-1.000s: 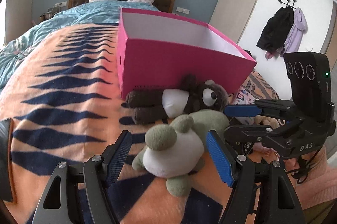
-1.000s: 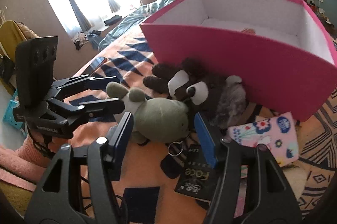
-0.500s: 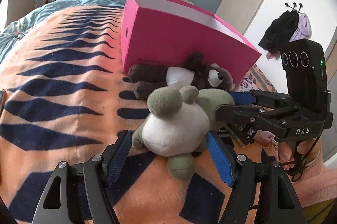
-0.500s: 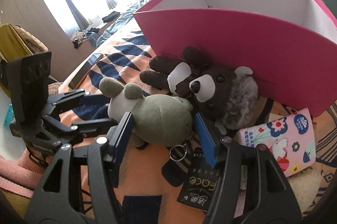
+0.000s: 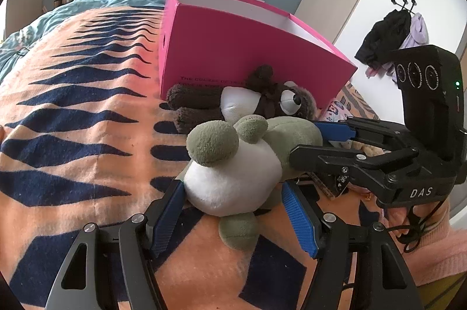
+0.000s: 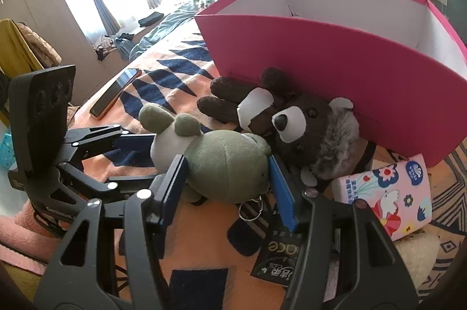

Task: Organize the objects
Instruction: 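Grasp the green frog plush from the pile with the left gripper, then lift the frog plush into the pink box and release it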

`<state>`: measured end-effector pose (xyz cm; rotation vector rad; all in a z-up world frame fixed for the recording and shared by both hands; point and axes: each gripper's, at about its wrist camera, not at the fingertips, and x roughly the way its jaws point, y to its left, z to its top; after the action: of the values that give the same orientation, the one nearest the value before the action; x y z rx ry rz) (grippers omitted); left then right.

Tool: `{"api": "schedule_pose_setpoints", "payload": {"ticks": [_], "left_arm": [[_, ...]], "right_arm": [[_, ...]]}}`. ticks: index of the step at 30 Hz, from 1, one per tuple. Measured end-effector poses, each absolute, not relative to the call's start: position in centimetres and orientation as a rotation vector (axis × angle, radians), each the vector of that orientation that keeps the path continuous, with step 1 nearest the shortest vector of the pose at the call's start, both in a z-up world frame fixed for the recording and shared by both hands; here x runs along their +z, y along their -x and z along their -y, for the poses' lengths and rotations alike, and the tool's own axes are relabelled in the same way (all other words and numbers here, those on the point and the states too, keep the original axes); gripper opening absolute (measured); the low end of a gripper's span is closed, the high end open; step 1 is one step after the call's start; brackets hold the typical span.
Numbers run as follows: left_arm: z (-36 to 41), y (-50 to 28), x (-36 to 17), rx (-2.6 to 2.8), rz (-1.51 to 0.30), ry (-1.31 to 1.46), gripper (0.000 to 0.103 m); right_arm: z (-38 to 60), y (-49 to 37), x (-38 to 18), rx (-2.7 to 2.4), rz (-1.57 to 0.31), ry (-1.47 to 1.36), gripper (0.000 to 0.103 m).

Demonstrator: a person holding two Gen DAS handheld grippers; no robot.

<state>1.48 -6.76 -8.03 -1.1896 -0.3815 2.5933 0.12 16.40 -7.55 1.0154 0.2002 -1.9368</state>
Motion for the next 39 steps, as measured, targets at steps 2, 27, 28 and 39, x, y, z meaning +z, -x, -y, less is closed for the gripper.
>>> {"api": "schedule_pose_setpoints", "payload": {"ticks": [2, 27, 28, 39], "left_arm": [[6.7, -1.5, -8.0, 2.596, 0.383, 1.191, 0.069], [5.3, -1.7, -4.9, 2.63, 0.317, 1.128, 0.069], [5.0, -1.6, -4.6, 2.634, 0.303, 1.122, 0.069], [2.9, -1.0, -2.1, 2.657, 0.162, 1.038, 0.069]], "right_arm": [[-16.4, -0.3, -7.5, -1.941, -0.204, -1.008, 0.059], [-18.2, -1.0, -5.7, -1.971, -0.157, -0.916, 0.059], [-18.4, -1.0, -5.6, -1.972, -0.154, -0.914, 0.059], [-21.2, -0.6, -3.8, -2.013, -0.082, -0.873, 0.059]]}}
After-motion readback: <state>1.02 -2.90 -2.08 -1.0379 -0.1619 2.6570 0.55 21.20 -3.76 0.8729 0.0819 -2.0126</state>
